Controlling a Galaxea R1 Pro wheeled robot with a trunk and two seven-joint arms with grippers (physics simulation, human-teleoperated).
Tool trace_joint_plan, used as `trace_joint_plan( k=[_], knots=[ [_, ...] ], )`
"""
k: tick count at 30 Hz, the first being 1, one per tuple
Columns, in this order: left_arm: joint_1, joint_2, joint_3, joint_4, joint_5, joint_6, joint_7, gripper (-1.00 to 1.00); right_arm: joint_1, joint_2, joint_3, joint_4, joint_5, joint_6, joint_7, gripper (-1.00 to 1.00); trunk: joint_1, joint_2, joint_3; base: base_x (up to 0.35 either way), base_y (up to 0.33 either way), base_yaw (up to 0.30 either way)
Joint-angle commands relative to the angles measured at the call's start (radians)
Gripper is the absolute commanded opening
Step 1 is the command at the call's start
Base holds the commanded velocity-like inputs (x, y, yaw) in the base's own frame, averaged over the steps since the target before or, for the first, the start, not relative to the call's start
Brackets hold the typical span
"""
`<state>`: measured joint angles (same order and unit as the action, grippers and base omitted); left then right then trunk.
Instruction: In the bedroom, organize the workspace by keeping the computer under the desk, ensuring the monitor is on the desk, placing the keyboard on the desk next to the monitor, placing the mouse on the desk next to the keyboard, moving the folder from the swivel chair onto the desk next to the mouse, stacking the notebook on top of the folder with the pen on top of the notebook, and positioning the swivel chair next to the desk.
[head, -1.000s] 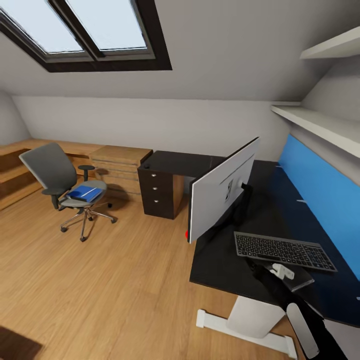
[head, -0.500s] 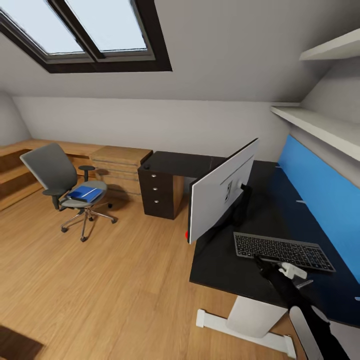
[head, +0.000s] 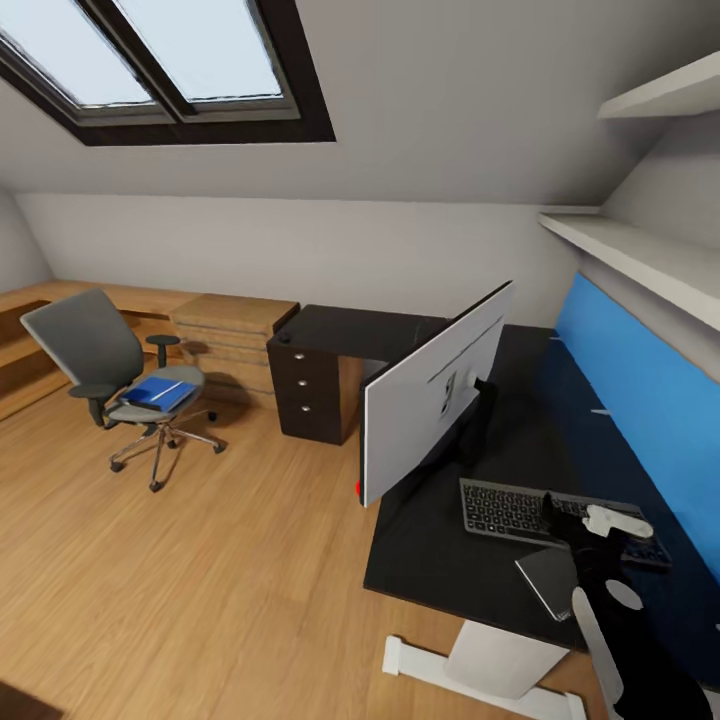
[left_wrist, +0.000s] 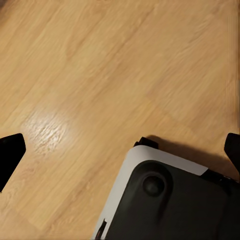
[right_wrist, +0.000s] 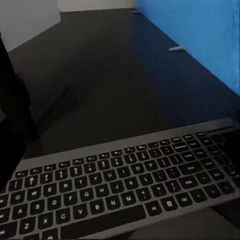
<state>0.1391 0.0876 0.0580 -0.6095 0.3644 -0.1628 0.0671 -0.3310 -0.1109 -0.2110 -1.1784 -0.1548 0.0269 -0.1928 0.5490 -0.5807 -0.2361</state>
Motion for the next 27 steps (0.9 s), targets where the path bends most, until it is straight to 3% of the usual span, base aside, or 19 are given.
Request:
trace_joint_plan(
  k=[1, 4, 6, 8, 12, 14, 15, 19, 22, 27],
  knots=[
    [0.000, 0.000, -0.002, -0.002, 0.009, -0.002, 0.003, 1.00, -0.020, -0.001, 0.001, 0.010, 0.009, 0.022, -0.027, 1.00, 0.001, -0.001, -0.001, 0.151, -0.129, 0.000],
    [0.000, -0.002, -0.002, -0.001, 0.008, -0.002, 0.003, 1.00, -0.096, -0.011, -0.002, 0.076, 0.048, 0.101, -0.084, 1.00, 0.001, -0.001, -0.001, 0.087, -0.074, 0.000],
    [0.000, -0.002, -0.001, -0.001, 0.008, -0.004, 0.003, 1.00, -0.178, -0.054, -0.003, 0.227, 0.063, 0.134, -0.108, 1.00, 0.001, -0.001, -0.001, 0.026, -0.022, 0.000],
    [0.000, 0.000, 0.000, 0.000, 0.009, -0.004, 0.003, 1.00, -0.233, -0.077, -0.003, 0.334, 0.067, 0.113, -0.113, 1.00, 0.001, -0.001, -0.001, 0.013, -0.011, 0.000],
    [0.000, 0.001, 0.000, 0.000, 0.009, -0.004, 0.003, 1.00, -0.323, -0.095, -0.001, 0.454, 0.073, 0.068, -0.115, 1.00, 0.001, -0.001, -0.001, 0.021, -0.016, 0.000],
    [0.000, 0.000, 0.000, 0.000, 0.009, -0.004, 0.003, 1.00, -0.391, -0.113, 0.000, 0.521, 0.074, 0.048, -0.113, 1.00, 0.001, -0.001, -0.001, 0.134, -0.097, 0.000],
    [0.000, 0.000, 0.000, 0.000, 0.008, -0.004, 0.003, 1.00, -0.447, -0.135, 0.001, 0.578, 0.076, 0.039, -0.109, 1.00, 0.001, -0.001, -0.001, 0.205, -0.157, 0.000],
    [0.000, 0.001, 0.000, 0.001, 0.008, -0.004, 0.003, 1.00, -0.508, -0.164, 0.002, 0.654, 0.077, 0.031, -0.097, 1.00, 0.001, -0.001, -0.001, 0.218, -0.174, 0.000],
    [0.000, 0.001, 0.000, 0.001, 0.008, -0.004, 0.003, 1.00, -0.596, -0.204, 0.002, 0.759, 0.077, 0.027, -0.059, 1.00, 0.001, -0.001, -0.001, 0.105, -0.088, 0.000],
    [0.000, 0.001, 0.000, 0.001, 0.008, -0.005, 0.002, 1.00, -0.626, -0.219, 0.002, 0.836, 0.076, 0.025, -0.029, 1.00, 0.001, -0.001, -0.001, 0.031, -0.026, 0.000]
  ],
)
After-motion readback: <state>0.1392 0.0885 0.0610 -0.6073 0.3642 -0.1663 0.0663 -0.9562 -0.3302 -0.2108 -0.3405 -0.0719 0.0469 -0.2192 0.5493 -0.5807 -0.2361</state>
